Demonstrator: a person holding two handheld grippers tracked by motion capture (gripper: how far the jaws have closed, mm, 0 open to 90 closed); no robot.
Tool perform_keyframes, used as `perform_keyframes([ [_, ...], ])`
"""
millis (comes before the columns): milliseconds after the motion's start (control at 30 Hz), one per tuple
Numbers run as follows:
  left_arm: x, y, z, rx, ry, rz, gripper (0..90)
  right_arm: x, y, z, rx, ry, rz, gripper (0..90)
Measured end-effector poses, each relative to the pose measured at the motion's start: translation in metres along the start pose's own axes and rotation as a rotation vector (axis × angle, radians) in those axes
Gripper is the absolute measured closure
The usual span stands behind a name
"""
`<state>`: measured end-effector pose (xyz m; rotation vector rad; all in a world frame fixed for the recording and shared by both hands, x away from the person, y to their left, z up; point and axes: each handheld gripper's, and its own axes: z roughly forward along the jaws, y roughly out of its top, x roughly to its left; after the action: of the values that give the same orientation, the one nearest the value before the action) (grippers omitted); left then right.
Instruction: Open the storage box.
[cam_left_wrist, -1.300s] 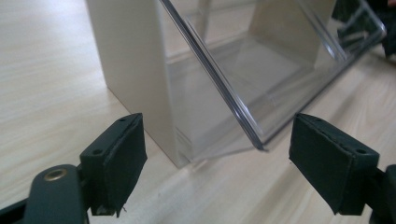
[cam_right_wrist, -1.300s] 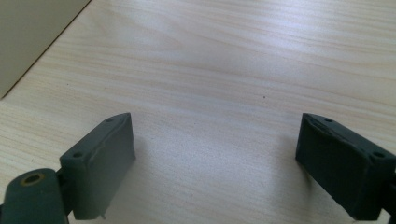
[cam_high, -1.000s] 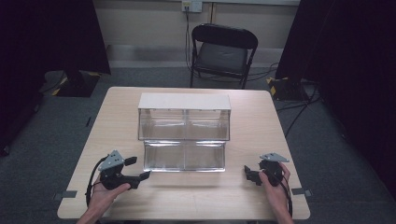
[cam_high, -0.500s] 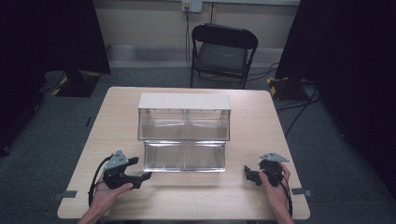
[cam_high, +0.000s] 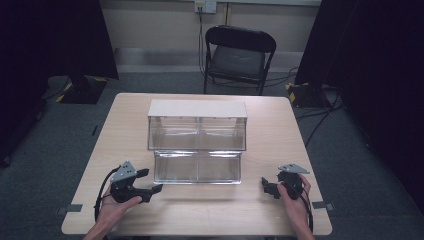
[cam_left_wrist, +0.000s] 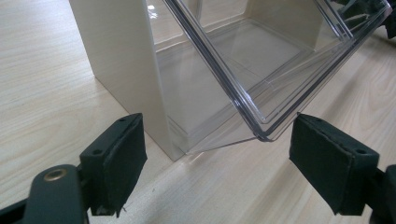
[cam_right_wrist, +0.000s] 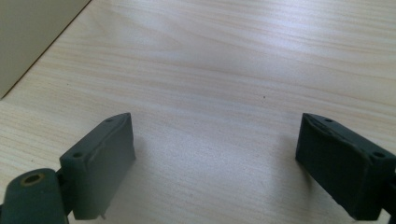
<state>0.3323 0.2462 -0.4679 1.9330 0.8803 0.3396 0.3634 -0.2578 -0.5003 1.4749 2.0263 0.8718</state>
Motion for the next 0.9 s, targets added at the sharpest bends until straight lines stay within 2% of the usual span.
perform_keyframes([
  [467, -0.0015, 0.0009, -0.0012, -0.014, -0.012, -0.003, 18.3, 0.0, 0.0, 0.0, 0.0, 0.0, 0.0, 10.9],
  [900, -0.0026, 0.0034, -0.0021, -0.018, -0.014, 0.017, 18.3, -0.0001, 0.0001, 0.0001, 0.0, 0.0, -0.001, 10.7],
])
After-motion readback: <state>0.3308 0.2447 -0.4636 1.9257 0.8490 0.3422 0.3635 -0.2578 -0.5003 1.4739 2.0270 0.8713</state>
